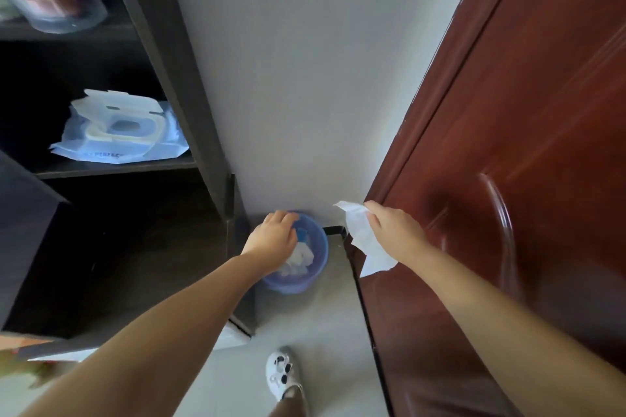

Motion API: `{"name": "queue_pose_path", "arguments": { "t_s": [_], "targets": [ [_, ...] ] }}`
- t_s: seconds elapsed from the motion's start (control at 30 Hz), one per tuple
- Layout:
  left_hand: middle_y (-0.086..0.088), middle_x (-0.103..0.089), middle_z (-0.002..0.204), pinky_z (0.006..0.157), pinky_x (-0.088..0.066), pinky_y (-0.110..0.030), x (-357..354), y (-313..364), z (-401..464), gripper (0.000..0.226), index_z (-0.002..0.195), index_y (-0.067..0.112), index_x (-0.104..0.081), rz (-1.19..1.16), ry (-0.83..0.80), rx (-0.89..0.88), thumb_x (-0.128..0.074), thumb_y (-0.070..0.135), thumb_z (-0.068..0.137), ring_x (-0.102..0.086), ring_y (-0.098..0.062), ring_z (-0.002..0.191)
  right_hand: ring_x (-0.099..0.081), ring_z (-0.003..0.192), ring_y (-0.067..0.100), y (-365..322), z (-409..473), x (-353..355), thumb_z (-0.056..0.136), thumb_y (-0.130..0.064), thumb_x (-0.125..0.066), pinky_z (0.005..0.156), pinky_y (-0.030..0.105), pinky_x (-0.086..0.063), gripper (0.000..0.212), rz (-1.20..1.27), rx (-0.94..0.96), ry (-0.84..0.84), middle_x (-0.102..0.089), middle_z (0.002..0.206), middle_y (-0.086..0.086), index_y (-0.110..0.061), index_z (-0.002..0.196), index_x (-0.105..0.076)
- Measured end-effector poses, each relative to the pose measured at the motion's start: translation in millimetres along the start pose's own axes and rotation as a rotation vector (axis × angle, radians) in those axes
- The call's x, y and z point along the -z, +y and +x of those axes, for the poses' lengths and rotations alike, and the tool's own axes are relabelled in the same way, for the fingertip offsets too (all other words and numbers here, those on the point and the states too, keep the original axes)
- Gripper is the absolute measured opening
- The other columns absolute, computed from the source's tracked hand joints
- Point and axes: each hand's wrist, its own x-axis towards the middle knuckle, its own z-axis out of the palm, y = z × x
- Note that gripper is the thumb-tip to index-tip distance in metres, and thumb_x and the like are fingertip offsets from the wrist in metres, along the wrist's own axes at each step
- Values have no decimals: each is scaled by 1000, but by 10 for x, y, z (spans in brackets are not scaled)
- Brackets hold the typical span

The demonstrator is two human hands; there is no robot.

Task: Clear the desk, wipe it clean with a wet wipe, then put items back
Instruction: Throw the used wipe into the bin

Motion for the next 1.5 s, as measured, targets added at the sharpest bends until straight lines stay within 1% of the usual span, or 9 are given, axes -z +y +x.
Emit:
{"name": "queue_pose_path", "arguments": {
  "t_s": [0.13,0.3,0.43,0.63,0.8,0.87,1.0,1.23,1.5],
  "targets": [
    [-10,-47,132,99,-36,-39,-196,-222,352,35,128,11,-47,-36,-65,133,-40,17,94,-40,-28,122,-56,107,31,194,499,-292,93,-7,-34,84,33,-43,35,234,-87,-135,-62,116,13,-13,118,-58],
    [-11,-46,133,100,-36,-41,-589,-506,585,37,130,12,-45,-82,-172,301,-39,15,93,-40,-28,123,-59,88,21,290,999,-722,88,-9,-46,58,26,-37,25,502,-271,-324,-66,96,7,-10,99,-68],
    [-11,-44,134,99,-37,-40,-1123,-761,675,37,131,12,-43,-129,-215,438,-37,14,94,-38,-28,124,-54,77,15,356,1426,-1309,84,-17,-58,65,27,-37,21,650,-361,-433,-64,82,12,-3,97,-66],
    [-17,-53,123,96,-35,-34,-2363,-1305,858,39,121,3,-52,-158,-134,486,-36,15,88,-50,-32,115,-54,114,28,620,2227,-2738,75,-1,-51,95,40,-43,50,596,-338,-541,-57,124,14,-2,124,-53],
    [-13,-68,100,77,-53,-35,-3353,-1814,947,42,101,4,-66,-23,-104,404,-73,2,60,-66,-30,91,-48,123,30,742,2521,-4083,90,1,-47,90,21,-34,38,497,-197,-527,-55,128,15,-6,126,-52],
    [-13,-67,106,75,-52,-33,-3632,-1959,920,48,101,7,-66,50,-126,407,-76,4,54,-65,-28,95,-51,120,29,750,2543,-4532,88,0,-50,84,15,-33,37,481,-142,-505,-58,125,15,-6,125,-53],
    [-18,-61,121,88,-49,-43,-4019,-2167,796,48,109,6,-63,143,-188,397,-72,9,62,-55,-33,115,-42,128,29,740,2496,-5122,87,-2,-54,101,22,-30,47,476,-112,-520,-49,136,16,-1,132,-44],
    [-19,-62,117,88,-50,-43,-3851,-2111,777,51,111,5,-63,175,-237,353,-52,15,62,-56,-34,114,-42,130,28,751,2418,-4925,86,-8,-60,109,42,-36,62,523,-84,-555,-42,143,13,-10,141,-30],
    [-21,-64,109,84,-51,-45,-2454,-1487,1055,48,111,2,-57,64,-66,379,-41,22,70,-62,-36,100,-41,131,30,612,2362,-3339,87,-12,-60,107,40,-36,65,424,-67,-479,-37,145,15,-7,143,-28]
  ]
}}
